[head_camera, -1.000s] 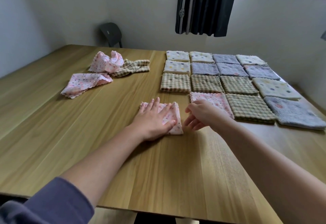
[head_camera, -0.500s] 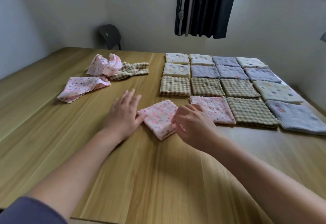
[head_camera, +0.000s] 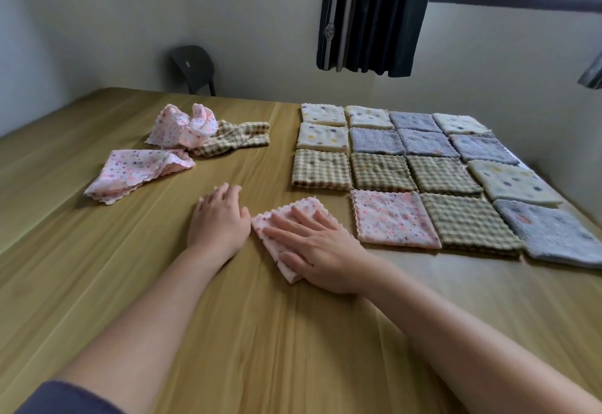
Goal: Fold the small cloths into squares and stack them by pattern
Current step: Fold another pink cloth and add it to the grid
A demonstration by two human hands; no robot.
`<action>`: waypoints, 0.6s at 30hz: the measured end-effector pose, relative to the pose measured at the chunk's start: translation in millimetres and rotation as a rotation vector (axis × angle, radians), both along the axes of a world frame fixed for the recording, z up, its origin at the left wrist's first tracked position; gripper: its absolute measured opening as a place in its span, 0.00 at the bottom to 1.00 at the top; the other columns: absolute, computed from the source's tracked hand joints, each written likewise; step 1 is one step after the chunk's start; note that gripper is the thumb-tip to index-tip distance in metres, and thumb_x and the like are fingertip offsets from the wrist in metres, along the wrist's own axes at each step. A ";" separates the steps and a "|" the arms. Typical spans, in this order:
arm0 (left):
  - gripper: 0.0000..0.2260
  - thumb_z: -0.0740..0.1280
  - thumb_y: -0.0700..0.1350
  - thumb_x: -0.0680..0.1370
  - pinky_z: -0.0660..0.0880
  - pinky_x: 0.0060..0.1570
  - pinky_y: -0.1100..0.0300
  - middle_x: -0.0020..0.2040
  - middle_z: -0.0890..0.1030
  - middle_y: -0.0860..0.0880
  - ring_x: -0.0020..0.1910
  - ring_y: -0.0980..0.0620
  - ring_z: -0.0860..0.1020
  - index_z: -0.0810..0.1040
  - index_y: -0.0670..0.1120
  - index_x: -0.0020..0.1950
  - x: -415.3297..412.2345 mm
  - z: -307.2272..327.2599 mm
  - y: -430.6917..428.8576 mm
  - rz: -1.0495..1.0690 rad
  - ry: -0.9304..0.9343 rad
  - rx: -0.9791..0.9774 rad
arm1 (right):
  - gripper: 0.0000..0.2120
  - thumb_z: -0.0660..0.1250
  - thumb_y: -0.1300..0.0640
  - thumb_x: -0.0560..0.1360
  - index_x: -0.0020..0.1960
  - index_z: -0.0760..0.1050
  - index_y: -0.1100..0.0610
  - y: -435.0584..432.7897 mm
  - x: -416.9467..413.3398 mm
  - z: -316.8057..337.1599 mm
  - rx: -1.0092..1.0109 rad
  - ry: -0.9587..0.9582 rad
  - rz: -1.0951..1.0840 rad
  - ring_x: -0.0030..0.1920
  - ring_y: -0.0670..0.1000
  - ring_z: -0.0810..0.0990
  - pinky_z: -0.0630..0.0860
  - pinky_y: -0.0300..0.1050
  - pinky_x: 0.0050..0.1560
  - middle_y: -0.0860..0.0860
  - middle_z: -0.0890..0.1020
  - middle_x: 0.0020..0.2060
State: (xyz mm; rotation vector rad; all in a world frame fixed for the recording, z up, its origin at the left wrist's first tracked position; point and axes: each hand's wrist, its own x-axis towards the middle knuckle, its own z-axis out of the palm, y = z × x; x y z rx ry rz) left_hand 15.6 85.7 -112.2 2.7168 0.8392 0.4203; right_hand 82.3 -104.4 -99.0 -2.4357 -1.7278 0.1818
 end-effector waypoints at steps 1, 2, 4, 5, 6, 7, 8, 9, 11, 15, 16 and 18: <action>0.20 0.57 0.46 0.80 0.53 0.73 0.50 0.75 0.63 0.45 0.75 0.47 0.59 0.65 0.45 0.72 0.0 -1.8 2.4 -0.005 0.000 -0.004 | 0.24 0.47 0.44 0.83 0.78 0.49 0.41 2.7 -0.4 -2.1 -0.002 0.003 -0.040 0.77 0.49 0.39 0.35 0.52 0.75 0.41 0.48 0.78; 0.20 0.57 0.46 0.80 0.53 0.74 0.49 0.75 0.64 0.46 0.75 0.48 0.58 0.65 0.46 0.72 0.2 -3.0 4.5 -0.009 -0.003 -0.009 | 0.24 0.46 0.44 0.83 0.78 0.49 0.41 6.0 -1.1 -3.4 0.003 0.011 -0.087 0.78 0.49 0.39 0.35 0.52 0.75 0.42 0.47 0.78; 0.20 0.57 0.46 0.80 0.51 0.74 0.50 0.75 0.63 0.47 0.76 0.48 0.57 0.65 0.46 0.72 1.5 -3.8 7.2 -0.009 -0.008 -0.028 | 0.24 0.45 0.43 0.83 0.78 0.48 0.41 14.5 -1.7 -5.2 0.001 0.026 -0.192 0.78 0.50 0.40 0.35 0.53 0.75 0.43 0.47 0.78; 0.20 0.57 0.46 0.80 0.51 0.74 0.50 0.76 0.63 0.47 0.76 0.48 0.57 0.65 0.46 0.72 2.1 -3.5 7.2 -0.008 -0.006 -0.038 | 0.24 0.45 0.43 0.82 0.78 0.48 0.42 18.6 -1.0 -6.0 -0.003 0.036 -0.243 0.78 0.51 0.40 0.35 0.54 0.75 0.43 0.46 0.78; 0.20 0.57 0.47 0.80 0.50 0.74 0.51 0.76 0.62 0.47 0.76 0.48 0.56 0.65 0.47 0.72 2.8 -3.6 7.3 -0.008 -0.006 -0.045 | 0.25 0.45 0.43 0.82 0.78 0.48 0.42 22.7 -0.2 -5.8 -0.005 0.047 -0.288 0.78 0.52 0.40 0.35 0.56 0.75 0.43 0.46 0.78; 0.20 0.57 0.47 0.80 0.50 0.75 0.51 0.76 0.62 0.47 0.76 0.49 0.56 0.65 0.47 0.72 2.9 -3.6 7.1 -0.008 -0.007 -0.050 | 0.25 0.44 0.43 0.82 0.78 0.48 0.43 26.6 0.6 -5.5 -0.008 0.059 -0.327 0.78 0.52 0.40 0.36 0.57 0.75 0.44 0.46 0.78; 0.20 0.57 0.47 0.80 0.50 0.75 0.51 0.76 0.62 0.47 0.76 0.49 0.55 0.65 0.47 0.72 2.8 -3.4 7.1 -0.008 -0.009 -0.055 | 0.25 0.44 0.44 0.82 0.78 0.48 0.43 30.7 1.4 -5.0 -0.012 0.070 -0.359 0.78 0.53 0.40 0.36 0.59 0.75 0.44 0.46 0.78; 0.20 0.57 0.47 0.80 0.49 0.75 0.51 0.76 0.61 0.47 0.77 0.49 0.55 0.65 0.47 0.73 2.2 -3.3 7.1 -0.007 -0.010 -0.061 | 0.25 0.44 0.44 0.81 0.78 0.48 0.44 34.7 2.5 -5.0 -0.019 0.081 -0.386 0.78 0.53 0.39 0.36 0.60 0.75 0.45 0.46 0.78; 0.20 0.57 0.47 0.80 0.48 0.75 0.51 0.77 0.61 0.48 0.77 0.49 0.54 0.65 0.47 0.73 0.8 -3.5 6.4 -0.004 -0.016 -0.072 | 0.26 0.44 0.44 0.81 0.78 0.47 0.45 41.6 4.0 -5.4 -0.028 0.098 -0.435 0.78 0.55 0.38 0.36 0.62 0.74 0.46 0.45 0.79; 0.20 0.57 0.47 0.80 0.48 0.75 0.51 0.76 0.62 0.48 0.77 0.49 0.55 0.65 0.47 0.72 -0.7 -3.0 4.6 -0.009 -0.027 -0.081 | 0.26 0.44 0.44 0.81 0.78 0.47 0.46 47.9 9.5 -5.4 -0.020 0.092 -0.489 0.78 0.56 0.39 0.36 0.63 0.74 0.47 0.46 0.79; 0.20 0.58 0.47 0.80 0.48 0.75 0.51 0.76 0.62 0.47 0.77 0.49 0.55 0.65 0.47 0.72 -0.5 -2.9 4.8 -0.008 -0.031 -0.080 | 0.26 0.44 0.44 0.81 0.78 0.48 0.46 48.4 11.2 -4.8 -0.013 0.094 -0.488 0.78 0.56 0.39 0.36 0.63 0.74 0.47 0.47 0.79; 0.20 0.58 0.47 0.80 0.48 0.75 0.51 0.76 0.62 0.47 0.77 0.49 0.55 0.65 0.47 0.72 -0.5 -2.6 4.9 -0.004 -0.034 -0.074 | 0.26 0.44 0.44 0.81 0.78 0.48 0.46 48.8 13.2 -3.2 -0.011 0.104 -0.480 0.78 0.56 0.40 0.37 0.62 0.74 0.47 0.47 0.79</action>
